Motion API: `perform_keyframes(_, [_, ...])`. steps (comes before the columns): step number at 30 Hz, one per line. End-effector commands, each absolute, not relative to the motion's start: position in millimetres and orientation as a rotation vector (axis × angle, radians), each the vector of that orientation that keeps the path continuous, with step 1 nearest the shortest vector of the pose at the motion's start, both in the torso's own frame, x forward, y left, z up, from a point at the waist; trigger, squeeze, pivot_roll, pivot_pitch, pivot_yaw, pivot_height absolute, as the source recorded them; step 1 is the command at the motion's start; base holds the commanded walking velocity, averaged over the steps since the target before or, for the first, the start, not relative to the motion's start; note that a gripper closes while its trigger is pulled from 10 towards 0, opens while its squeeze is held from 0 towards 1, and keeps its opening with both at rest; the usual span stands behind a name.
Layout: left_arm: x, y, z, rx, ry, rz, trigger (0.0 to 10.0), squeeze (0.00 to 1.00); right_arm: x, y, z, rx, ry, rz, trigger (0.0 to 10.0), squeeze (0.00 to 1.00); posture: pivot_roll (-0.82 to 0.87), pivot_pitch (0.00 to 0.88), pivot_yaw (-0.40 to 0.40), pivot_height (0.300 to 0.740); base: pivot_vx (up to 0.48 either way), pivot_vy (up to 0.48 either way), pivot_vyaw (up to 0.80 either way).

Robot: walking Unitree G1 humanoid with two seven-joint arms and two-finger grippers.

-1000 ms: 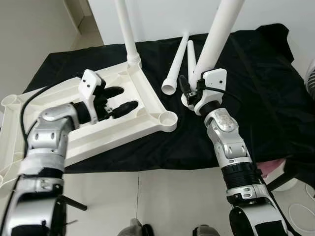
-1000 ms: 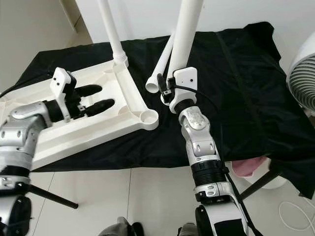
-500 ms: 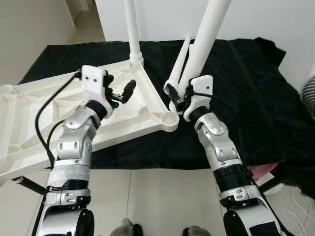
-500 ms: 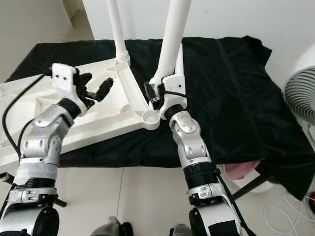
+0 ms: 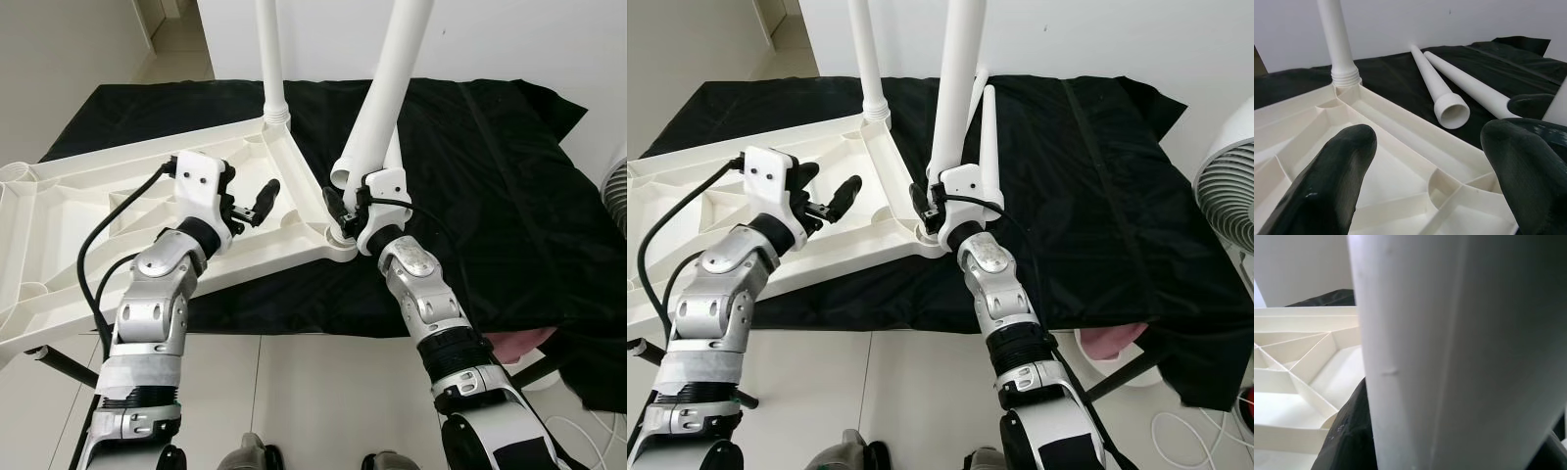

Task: Building children table

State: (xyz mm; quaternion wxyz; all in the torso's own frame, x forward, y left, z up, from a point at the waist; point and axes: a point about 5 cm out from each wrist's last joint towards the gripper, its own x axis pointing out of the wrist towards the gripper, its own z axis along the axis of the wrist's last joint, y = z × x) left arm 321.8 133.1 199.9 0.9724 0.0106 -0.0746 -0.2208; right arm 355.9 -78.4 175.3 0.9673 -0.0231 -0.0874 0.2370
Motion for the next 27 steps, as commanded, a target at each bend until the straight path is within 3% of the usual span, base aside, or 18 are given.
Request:
perform_keyframes(1, [321, 138, 198, 0.018, -0.139, -0.331, 10.0, 0.0, 357, -74, 177, -0.049, -0.182, 0.496, 10.0, 0.0, -0.06, 0.044, 0.053, 0.74, 0.0, 0.0, 0.0])
perform_keyframes(15, [311, 132, 197, 0.016, -0.145, -0.387, 10.0, 0.0, 361, -80, 162, -0.019, -0.129, 0.463, 10.0, 0.0, -0.06, 0.05, 0.039, 0.74, 0.0, 0.0, 0.0])
perform_keyframes(17, [306, 128, 195, 0.028, -0.145, -0.449, 10.0, 0.0, 361, -81, 159, -0.01, -0.115, 0.45, 10.0, 0.0, -0.06, 0.051, 0.035, 0.74, 0.0, 0.0, 0.0])
perform_keyframes(20, [283, 116, 192, 0.037, -0.132, -0.683, 10.0, 0.0, 363, -83, 156, 0.0, -0.095, 0.436, 10.0, 0.0, -0.05, 0.052, 0.037, 0.74, 0.0, 0.0, 0.0])
perform_keyframes(27, [274, 112, 186, 0.062, -0.087, -0.789, 10.0, 0.0, 364, -84, 156, -0.01, -0.101, 0.449, 10.0, 0.0, -0.05, 0.054, 0.036, 0.74, 0.0, 0.0, 0.0])
